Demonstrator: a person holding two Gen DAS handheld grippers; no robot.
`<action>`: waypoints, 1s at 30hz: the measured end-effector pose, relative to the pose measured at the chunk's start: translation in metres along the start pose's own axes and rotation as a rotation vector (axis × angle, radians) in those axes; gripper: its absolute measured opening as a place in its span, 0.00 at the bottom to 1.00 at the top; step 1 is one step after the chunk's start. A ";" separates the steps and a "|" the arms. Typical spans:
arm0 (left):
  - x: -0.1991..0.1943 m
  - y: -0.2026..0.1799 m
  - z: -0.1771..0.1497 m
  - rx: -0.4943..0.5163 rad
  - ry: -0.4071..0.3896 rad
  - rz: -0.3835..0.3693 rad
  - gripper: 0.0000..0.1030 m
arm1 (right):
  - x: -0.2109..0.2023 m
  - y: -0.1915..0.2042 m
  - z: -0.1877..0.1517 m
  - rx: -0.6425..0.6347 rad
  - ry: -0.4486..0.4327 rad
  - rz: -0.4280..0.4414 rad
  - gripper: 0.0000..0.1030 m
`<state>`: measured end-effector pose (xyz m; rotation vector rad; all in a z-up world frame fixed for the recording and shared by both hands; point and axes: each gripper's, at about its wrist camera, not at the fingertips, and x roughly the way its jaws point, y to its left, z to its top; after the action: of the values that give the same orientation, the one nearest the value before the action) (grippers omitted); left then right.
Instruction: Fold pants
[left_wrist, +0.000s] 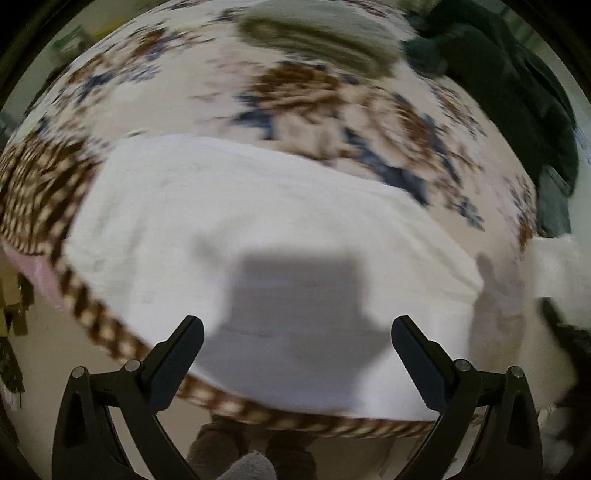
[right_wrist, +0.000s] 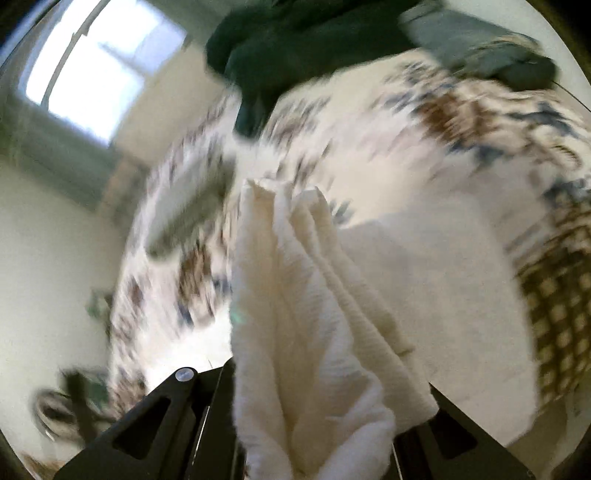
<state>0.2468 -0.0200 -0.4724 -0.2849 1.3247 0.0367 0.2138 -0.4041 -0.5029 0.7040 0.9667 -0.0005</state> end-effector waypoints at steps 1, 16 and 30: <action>0.000 0.014 0.001 -0.012 0.005 0.004 1.00 | 0.021 0.012 -0.015 -0.032 0.031 -0.019 0.05; -0.011 0.096 0.040 -0.043 -0.066 -0.001 1.00 | 0.096 0.092 -0.113 -0.021 0.360 0.070 0.61; 0.116 -0.047 0.067 0.178 0.133 0.031 1.00 | 0.047 -0.036 -0.039 0.099 0.278 -0.300 0.61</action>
<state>0.3480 -0.0657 -0.5603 -0.1172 1.4545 -0.0747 0.2012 -0.3968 -0.5717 0.6540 1.3394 -0.2196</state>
